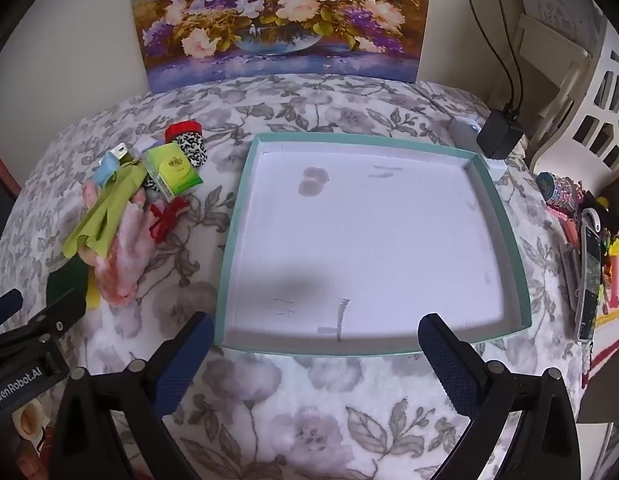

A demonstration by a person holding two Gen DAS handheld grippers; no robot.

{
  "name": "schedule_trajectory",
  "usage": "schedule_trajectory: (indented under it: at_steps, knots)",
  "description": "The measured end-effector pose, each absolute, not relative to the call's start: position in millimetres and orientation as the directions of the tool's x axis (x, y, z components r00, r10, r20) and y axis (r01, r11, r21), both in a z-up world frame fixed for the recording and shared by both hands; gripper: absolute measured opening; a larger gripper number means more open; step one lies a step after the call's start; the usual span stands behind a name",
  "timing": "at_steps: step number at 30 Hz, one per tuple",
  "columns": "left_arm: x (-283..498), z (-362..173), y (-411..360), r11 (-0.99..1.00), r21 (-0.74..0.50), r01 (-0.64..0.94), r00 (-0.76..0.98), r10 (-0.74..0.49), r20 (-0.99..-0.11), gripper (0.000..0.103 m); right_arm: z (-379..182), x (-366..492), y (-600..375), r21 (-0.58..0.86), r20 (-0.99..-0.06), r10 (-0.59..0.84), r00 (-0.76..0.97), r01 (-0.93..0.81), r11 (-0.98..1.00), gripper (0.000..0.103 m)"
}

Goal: Organize soft objects

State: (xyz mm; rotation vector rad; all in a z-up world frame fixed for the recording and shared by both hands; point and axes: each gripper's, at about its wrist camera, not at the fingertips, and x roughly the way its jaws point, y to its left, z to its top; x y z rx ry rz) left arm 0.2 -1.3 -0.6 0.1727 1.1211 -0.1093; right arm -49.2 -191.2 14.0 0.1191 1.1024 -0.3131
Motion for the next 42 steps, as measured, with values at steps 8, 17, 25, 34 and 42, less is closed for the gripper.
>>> schedule_trajectory:
  at_steps: [8, 17, 25, 34, 42]
  knots:
    - [-4.2, 0.2, 6.5, 0.982, 0.075, 0.172, 0.446, -0.01, -0.895, 0.103, 15.3, -48.8, -190.8, -0.056, -0.892, -0.189, 0.412, 0.313, 0.948, 0.103]
    - [-1.2, 2.0, 0.9, 0.984, 0.076, 0.163, 0.445, -0.004, -0.895, 0.103, 15.6, -48.5, -190.1, -0.061, -0.891, -0.189, 0.413, 0.302, 0.951, 0.103]
    - [-0.1, 1.9, 2.1, 0.987, 0.061, 0.147, 0.438, -0.01, -0.899, 0.103, 15.1, -48.4, -189.4, -0.061, -0.891, -0.188, 0.413, 0.301, 0.952, 0.103]
    - [-0.3, 1.4, 4.1, 0.989, 0.057, 0.138, 0.44, -0.009, -0.898, 0.103, 14.7, -48.3, -189.4, -0.06, -0.892, -0.187, 0.413, 0.301, 0.952, 0.103]
    - [0.5, 2.3, 6.6, 0.99, 0.053, 0.131, 0.441, -0.01, -0.897, 0.103, 15.0, -49.2, -188.4, -0.059, -0.892, -0.186, 0.413, 0.3, 0.952, 0.103]
